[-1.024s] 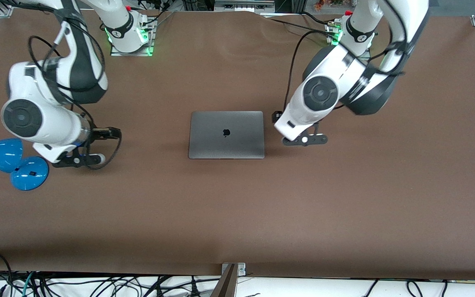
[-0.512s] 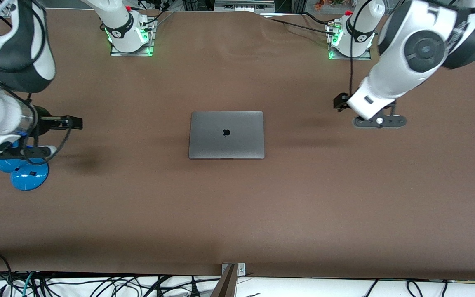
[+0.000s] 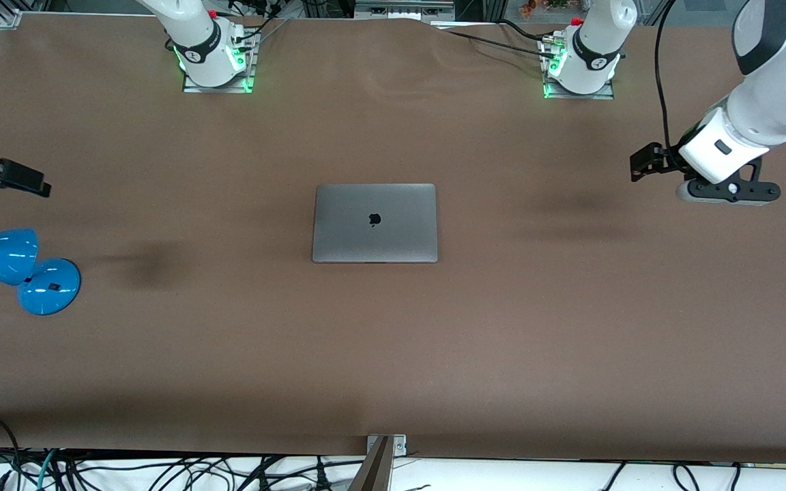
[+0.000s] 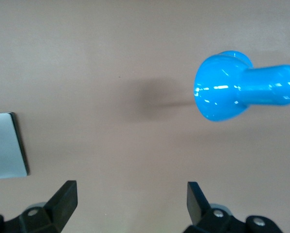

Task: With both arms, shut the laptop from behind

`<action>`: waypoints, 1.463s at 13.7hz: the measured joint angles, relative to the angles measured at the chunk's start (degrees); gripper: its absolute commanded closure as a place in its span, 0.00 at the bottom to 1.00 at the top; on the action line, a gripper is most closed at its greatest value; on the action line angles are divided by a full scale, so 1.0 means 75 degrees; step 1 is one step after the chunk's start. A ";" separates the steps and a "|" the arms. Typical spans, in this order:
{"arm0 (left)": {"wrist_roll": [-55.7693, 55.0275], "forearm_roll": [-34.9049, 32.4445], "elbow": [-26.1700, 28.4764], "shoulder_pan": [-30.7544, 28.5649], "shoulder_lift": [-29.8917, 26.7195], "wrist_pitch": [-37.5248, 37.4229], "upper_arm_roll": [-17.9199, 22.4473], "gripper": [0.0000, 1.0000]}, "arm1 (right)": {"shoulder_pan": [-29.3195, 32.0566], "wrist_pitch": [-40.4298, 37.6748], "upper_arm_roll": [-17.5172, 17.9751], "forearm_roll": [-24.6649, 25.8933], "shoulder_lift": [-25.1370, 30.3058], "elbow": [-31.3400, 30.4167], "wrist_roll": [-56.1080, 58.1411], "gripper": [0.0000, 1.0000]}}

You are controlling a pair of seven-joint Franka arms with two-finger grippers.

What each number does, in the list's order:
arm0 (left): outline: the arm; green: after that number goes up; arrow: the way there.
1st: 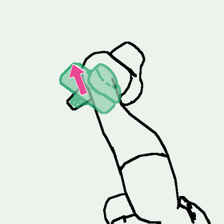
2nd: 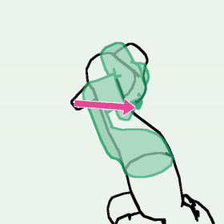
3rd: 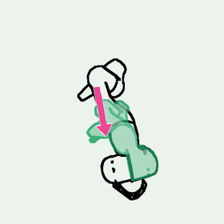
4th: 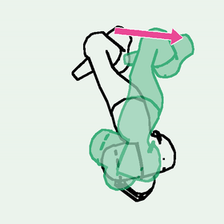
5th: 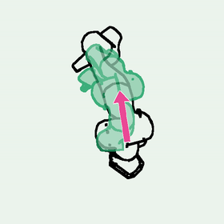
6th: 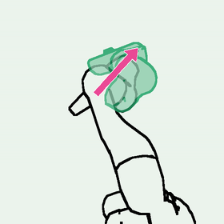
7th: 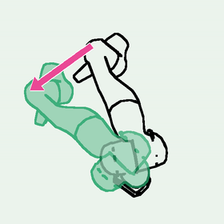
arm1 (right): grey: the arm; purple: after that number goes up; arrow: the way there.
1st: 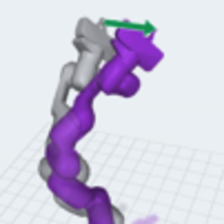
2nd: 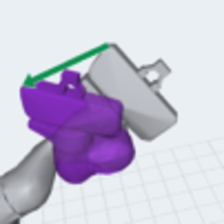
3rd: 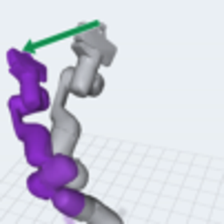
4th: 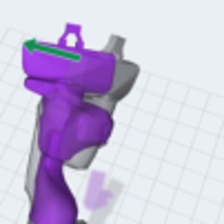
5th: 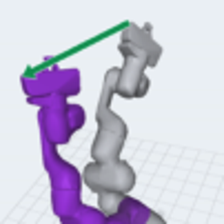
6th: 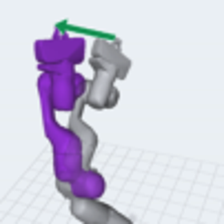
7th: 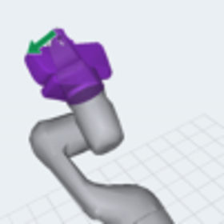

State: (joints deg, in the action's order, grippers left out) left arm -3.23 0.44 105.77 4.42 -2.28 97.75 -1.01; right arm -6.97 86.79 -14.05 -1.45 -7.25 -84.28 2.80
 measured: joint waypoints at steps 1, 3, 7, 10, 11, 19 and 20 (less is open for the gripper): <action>0.0021 -0.0090 -0.0086 -0.0102 0.0025 0.0001 -0.0130 0.00 | 0.0125 0.0023 0.0109 0.0000 0.0344 -0.0297 -0.0019 0.00; 0.0021 -0.0282 -0.0279 -0.0260 0.0176 0.0004 -0.0428 0.00 | 0.0226 0.0290 0.0198 0.0000 0.0943 -0.1024 -0.0041 0.00; 0.0021 -0.0323 -0.0962 -0.0194 0.0657 -0.0540 -0.0588 0.00 | 0.0232 0.0625 0.0545 0.0005 0.1332 -0.1675 -0.0077 0.00; 0.0021 -0.0323 -0.1464 -0.0141 0.0953 -0.0840 -0.0591 0.00 | 0.0234 0.0654 0.0676 0.0062 0.1332 -0.1679 -0.0090 0.00; 0.0022 -0.0323 -0.1536 -0.0137 0.1000 -0.0876 -0.0591 0.00 | 0.0234 0.0654 0.0733 0.0143 0.1332 -0.1679 -0.0090 0.00; 0.0021 -0.0266 -0.1628 -0.0024 0.1062 -0.0628 -0.0595 0.00 | 0.0238 0.0656 0.0953 0.0301 0.1332 -0.1677 -0.0090 0.00; 0.0021 -0.0266 -0.1715 -0.0008 0.1078 -0.0615 -0.0591 0.00 | 0.0236 0.0657 0.1021 0.0301 0.1332 -0.1676 -0.0090 0.00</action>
State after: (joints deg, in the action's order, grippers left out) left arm -3.07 -1.55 92.91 4.35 5.80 93.14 -5.44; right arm -5.20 91.72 -6.40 0.80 2.74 -96.84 2.13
